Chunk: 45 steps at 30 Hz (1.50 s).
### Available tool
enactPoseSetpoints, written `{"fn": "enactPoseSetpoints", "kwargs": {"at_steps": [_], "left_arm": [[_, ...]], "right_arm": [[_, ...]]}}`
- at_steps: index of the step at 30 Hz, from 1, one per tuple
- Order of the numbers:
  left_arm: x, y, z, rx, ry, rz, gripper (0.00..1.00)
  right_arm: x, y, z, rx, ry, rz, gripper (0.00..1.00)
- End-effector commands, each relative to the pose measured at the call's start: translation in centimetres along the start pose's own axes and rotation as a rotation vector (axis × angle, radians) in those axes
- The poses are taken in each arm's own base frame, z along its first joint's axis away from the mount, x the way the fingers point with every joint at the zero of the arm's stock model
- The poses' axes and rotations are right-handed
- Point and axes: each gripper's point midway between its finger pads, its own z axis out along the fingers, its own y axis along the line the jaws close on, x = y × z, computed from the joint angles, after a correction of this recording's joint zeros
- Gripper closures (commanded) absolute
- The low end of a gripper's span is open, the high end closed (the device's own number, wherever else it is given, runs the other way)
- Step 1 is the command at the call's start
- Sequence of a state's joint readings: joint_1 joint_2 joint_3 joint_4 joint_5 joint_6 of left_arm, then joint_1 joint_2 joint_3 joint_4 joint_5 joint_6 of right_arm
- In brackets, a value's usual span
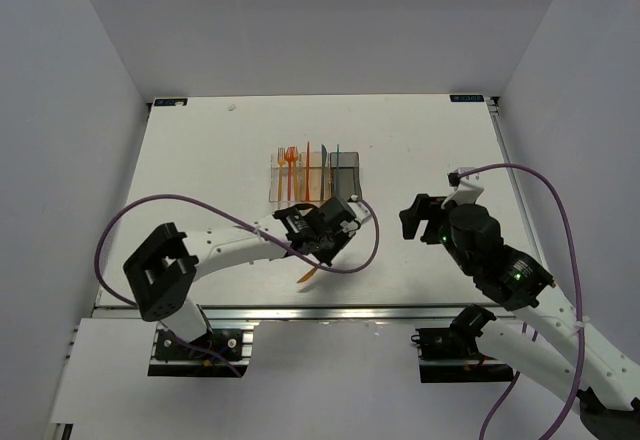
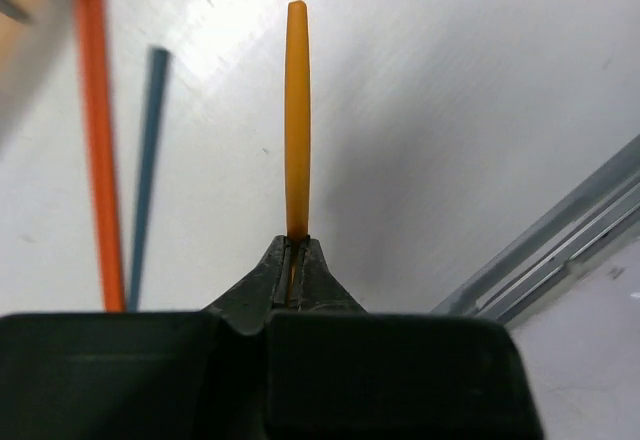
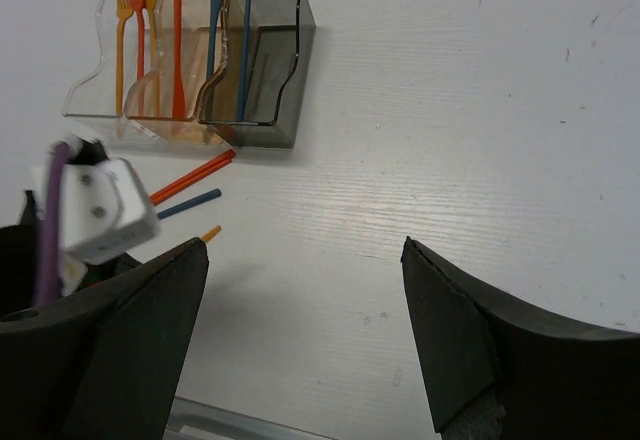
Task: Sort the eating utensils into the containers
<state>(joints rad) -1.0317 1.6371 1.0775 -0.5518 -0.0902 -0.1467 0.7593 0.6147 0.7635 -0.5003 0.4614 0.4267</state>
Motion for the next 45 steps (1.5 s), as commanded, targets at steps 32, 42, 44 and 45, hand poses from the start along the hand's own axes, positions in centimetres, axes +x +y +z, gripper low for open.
{"fn": "enactPoseSetpoints", "kwargs": {"at_steps": [32,42,44,45], "left_arm": [[-19.2,23.5,-0.4,-0.417,-0.630,-0.633,1.00],[-15.9,22.4,3.7,-0.385,-0.541,-0.649,1.00],[-15.6,22.4,4.2,-0.384,-0.529,-0.649,1.00],[-15.5,22.4,4.3,-0.384,-0.522,-0.648,1.00]], "right_arm": [[-2.0,-1.3,1.6,0.144,-0.001,-0.039,0.11],[-1.5,-1.3,2.0,0.145,0.010,-0.042,0.11],[-1.6,-1.3,1.9,0.144,0.007,-0.040,0.11],[-1.4,-1.3,1.9,0.142,0.010,-0.041,0.11]]}}
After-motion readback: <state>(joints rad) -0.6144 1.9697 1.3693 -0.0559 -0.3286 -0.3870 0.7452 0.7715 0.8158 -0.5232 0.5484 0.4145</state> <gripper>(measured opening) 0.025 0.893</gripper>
